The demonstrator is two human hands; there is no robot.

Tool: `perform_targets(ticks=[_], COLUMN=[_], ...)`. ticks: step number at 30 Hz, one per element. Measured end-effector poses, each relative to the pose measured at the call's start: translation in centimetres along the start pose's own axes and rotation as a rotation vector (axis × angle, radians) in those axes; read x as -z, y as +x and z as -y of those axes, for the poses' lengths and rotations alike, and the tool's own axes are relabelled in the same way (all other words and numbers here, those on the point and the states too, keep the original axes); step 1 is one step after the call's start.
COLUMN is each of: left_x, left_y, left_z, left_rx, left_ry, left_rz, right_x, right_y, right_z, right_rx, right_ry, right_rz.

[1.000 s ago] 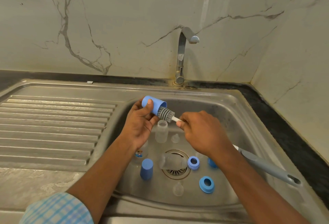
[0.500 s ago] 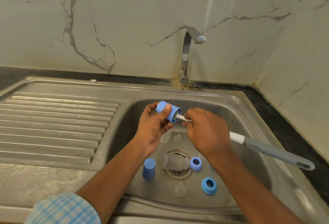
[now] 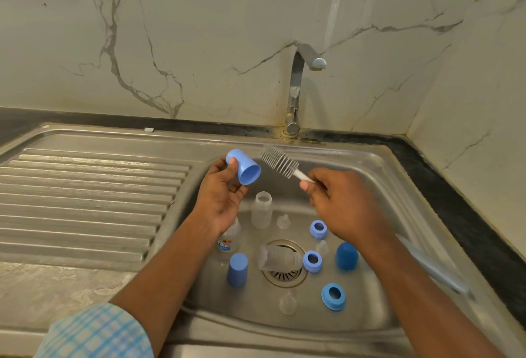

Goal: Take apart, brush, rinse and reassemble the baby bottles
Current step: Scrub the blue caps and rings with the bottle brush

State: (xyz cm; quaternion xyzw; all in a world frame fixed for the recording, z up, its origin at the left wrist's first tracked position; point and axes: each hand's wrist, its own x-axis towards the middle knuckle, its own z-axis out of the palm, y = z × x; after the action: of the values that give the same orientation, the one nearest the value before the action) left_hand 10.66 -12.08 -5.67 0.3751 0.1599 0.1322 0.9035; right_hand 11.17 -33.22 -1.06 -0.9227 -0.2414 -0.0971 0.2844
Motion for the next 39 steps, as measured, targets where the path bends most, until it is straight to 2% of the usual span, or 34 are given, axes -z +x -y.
perform_targets(ticks=[3,7,10,15,19,23,26,28,34,39], left_x=[-0.2,-0.4,-0.7,-1.0,-1.5,-1.6,-1.1,-1.0,-1.4,-0.8], left_y=[-0.5,-1.0,-1.4,-2.0,-2.3,-2.2,-1.6,-1.4,-1.5,-1.6], left_z=[0.1,0.5,0.5,0.2,0.5,0.8,0.4,0.1,0.0,0.3], left_rx=[0.069,0.098,0.123,0.13,0.153,0.104,0.074,0.085,0.146,0.151], left_ry=[0.038,0.112,0.112,0.075,0.077,0.14,0.113,0.062,0.004,0.064], left_rz=[0.031,0.037,0.116,0.206,0.241,0.208,0.138,0.129,0.158,0.116], right_x=[-0.2,-0.9,-1.1,-1.0,-0.4,-0.2,-0.4,-0.9,-1.3,-1.1], right_y=[0.2,0.1,0.1,0.2,0.9,0.8,0.3,0.2,0.4,0.2], right_z=[-0.5,-0.4,-0.2,0.0,-0.4,-0.6,0.2,0.6,-0.1,-0.3], right_rx=[0.023,0.08,0.099,0.044,-0.085,-0.071,0.039,0.078,0.082,0.133], right_ry=[0.011,0.001,0.011,-0.049,-0.119,-0.081,-0.031,-0.091,-0.131,0.032], right_rz=[-0.045,0.035,0.061,0.03,-0.073,-0.064,0.095,0.161,0.091,-0.004])
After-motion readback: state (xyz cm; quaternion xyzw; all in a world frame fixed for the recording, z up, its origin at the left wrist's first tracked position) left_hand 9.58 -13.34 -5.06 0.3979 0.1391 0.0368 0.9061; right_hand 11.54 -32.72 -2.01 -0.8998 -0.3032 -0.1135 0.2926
